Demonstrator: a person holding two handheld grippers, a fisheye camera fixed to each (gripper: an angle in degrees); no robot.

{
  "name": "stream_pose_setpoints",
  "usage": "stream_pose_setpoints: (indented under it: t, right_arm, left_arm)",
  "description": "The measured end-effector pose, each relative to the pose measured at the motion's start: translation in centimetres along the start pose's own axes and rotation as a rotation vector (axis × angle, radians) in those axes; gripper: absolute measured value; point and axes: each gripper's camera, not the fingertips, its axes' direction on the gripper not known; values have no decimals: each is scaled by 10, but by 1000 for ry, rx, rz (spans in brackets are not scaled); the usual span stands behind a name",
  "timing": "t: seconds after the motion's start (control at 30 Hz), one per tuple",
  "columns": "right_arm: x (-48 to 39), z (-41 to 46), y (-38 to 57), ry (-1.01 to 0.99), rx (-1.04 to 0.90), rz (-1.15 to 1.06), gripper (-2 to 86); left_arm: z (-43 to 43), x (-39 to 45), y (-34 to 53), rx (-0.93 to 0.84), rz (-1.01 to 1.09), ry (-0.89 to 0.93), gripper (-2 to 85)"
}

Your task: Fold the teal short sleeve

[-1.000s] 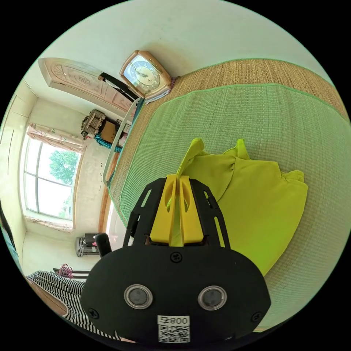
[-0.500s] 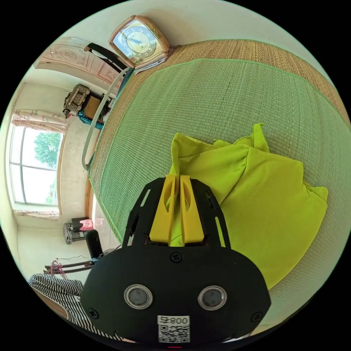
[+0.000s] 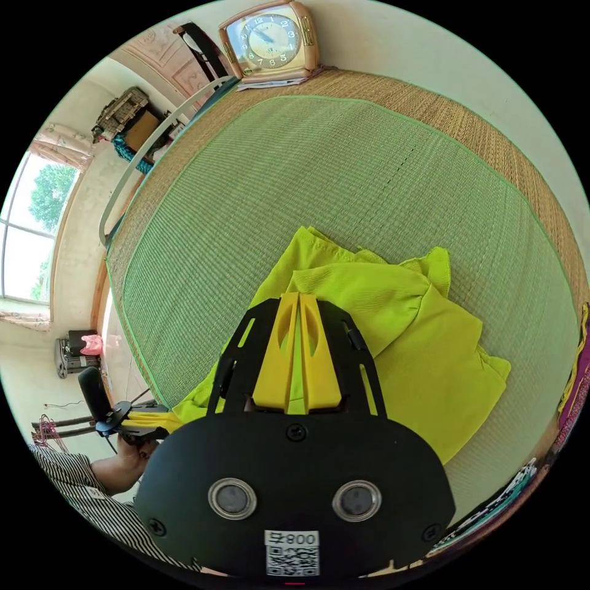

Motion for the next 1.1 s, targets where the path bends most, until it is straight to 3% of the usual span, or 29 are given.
stream_pose_setpoints:
  t: [0.23, 0.5, 0.63, 0.8, 0.9, 1.1]
  right_arm:
    - [-16, -25, 9, -45, 56, -7, 3]
    - [-53, -87, 112, -89, 109, -106, 25]
    - [-73, -95, 182, 5, 50, -137, 56]
    - [-110, -92, 260, 149, -9, -166, 67]
    - [-131, -82, 280, 282, -2, -201, 72]
    - [-157, -70, 299, 331, 15, -218, 85]
  left_arm:
    - [-10, 4, 0, -3, 29, -18, 6]
    - [-26, 21, 2, 35, 86, -112, 51]
    - [-31, 27, 0, 26, 117, -146, 64]
    - [-15, 31, -8, -43, 130, -180, 20]
    - [-8, 40, -10, -72, 140, -218, 9]
    - [-2, 59, -7, -85, 156, -269, 3]
